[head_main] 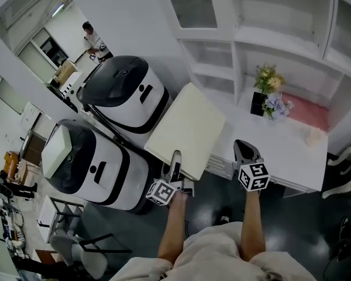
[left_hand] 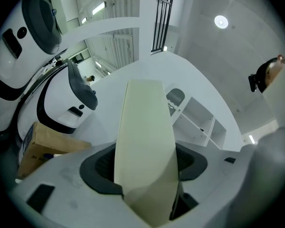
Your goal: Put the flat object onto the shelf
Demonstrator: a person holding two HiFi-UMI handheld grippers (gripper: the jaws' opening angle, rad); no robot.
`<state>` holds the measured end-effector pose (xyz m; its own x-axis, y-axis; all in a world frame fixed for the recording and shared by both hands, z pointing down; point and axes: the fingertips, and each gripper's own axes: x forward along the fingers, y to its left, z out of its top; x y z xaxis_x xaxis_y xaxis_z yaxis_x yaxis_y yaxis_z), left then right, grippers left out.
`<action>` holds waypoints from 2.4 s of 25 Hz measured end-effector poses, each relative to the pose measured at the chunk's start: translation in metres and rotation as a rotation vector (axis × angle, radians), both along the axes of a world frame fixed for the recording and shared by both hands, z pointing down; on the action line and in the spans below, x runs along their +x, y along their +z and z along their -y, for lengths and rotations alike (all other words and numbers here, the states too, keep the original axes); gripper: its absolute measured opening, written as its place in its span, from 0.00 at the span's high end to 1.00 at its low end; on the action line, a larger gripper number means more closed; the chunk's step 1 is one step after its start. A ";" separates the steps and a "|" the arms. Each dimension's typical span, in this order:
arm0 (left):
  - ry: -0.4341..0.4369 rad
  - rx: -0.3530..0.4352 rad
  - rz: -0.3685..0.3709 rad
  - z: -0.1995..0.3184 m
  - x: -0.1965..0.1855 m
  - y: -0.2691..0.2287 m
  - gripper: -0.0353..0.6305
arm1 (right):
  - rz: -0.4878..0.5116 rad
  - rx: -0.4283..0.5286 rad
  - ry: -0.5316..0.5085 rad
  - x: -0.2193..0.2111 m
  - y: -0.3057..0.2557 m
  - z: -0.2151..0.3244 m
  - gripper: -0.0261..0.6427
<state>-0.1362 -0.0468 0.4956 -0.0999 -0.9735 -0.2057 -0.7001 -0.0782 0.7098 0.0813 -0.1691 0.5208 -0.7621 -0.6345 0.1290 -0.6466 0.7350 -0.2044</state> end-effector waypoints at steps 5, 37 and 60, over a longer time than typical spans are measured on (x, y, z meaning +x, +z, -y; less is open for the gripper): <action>0.004 0.011 -0.025 0.016 0.003 0.006 0.52 | -0.012 -0.004 0.003 0.006 0.007 0.015 0.86; 0.117 0.145 -0.302 0.142 -0.058 0.006 0.52 | -0.147 0.061 0.071 -0.038 -0.012 0.100 0.86; 0.204 0.158 -0.452 0.234 -0.098 0.021 0.52 | -0.235 0.055 0.208 -0.073 -0.010 0.143 0.86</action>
<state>-0.2342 -0.2807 0.5162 -0.0237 -0.9431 -0.3316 -0.2856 -0.3115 0.9063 0.0079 -0.3118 0.5107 -0.5684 -0.7847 0.2473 -0.8091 0.5877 0.0050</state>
